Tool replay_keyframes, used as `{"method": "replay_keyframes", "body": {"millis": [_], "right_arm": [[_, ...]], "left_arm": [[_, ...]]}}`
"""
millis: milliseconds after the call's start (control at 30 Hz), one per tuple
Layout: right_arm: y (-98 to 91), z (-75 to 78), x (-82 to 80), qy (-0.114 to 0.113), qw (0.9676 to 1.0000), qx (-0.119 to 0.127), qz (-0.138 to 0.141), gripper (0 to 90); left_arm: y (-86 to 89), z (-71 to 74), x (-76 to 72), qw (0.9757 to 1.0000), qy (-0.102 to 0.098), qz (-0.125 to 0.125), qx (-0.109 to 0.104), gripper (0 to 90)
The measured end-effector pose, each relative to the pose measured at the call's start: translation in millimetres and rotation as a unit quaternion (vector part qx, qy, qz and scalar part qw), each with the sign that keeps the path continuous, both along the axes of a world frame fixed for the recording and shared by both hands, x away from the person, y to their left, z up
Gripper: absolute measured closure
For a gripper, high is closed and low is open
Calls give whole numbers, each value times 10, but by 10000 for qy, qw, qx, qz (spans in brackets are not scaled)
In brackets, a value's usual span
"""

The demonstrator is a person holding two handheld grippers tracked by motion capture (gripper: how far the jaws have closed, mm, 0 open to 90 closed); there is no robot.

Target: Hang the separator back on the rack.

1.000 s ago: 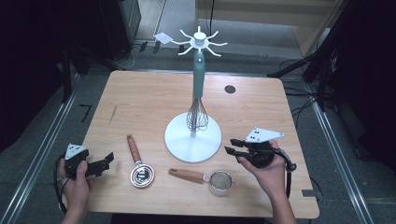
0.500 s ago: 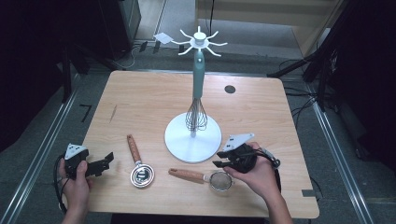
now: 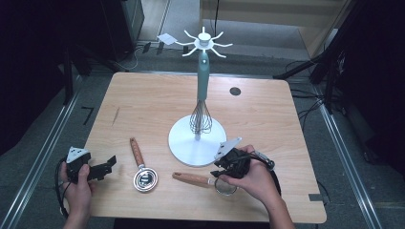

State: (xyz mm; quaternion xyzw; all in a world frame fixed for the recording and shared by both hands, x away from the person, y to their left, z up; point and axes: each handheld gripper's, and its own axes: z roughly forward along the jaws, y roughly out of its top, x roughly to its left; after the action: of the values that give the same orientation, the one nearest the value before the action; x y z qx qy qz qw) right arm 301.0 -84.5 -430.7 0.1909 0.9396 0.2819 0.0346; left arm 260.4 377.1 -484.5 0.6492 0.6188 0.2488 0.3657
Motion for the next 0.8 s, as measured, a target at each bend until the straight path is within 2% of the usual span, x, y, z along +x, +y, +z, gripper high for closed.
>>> {"method": "replay_keyframes", "body": {"millis": [167,200,367,400,567,600,667,700,800], "right_arm": [[149,-18,5,79,9994,-236,237,593],[209,-25,-1,125,9987,-367,317,587],[308,-67,-9,201,9971,-607,411,583],[334,-92,-15,214,9961,-749,416,582],[366,-105,-28,312,9948,-869,419,579],[373,-112,-20,263,9944,-891,496,578],[409,-121,-37,352,9934,-965,516,578],[420,-123,-35,331,9923,-1053,556,578],[450,-143,-38,390,9909,-1121,630,579]], "left_arm": [[-1,1,-1,10000,4,0,8,0],[-1,1,-1,10000,2,-2,10,0],[-2,1,-2,10000,0,-3,8,0],[-2,1,-2,10000,0,-5,10,0],[-3,1,-2,10000,0,-2,14,0],[-3,1,-2,10000,-1,-2,15,0],[-3,1,-2,10000,0,-1,17,0],[-3,1,-2,10000,-1,0,19,0],[-4,1,-2,10000,0,0,20,0]]}}
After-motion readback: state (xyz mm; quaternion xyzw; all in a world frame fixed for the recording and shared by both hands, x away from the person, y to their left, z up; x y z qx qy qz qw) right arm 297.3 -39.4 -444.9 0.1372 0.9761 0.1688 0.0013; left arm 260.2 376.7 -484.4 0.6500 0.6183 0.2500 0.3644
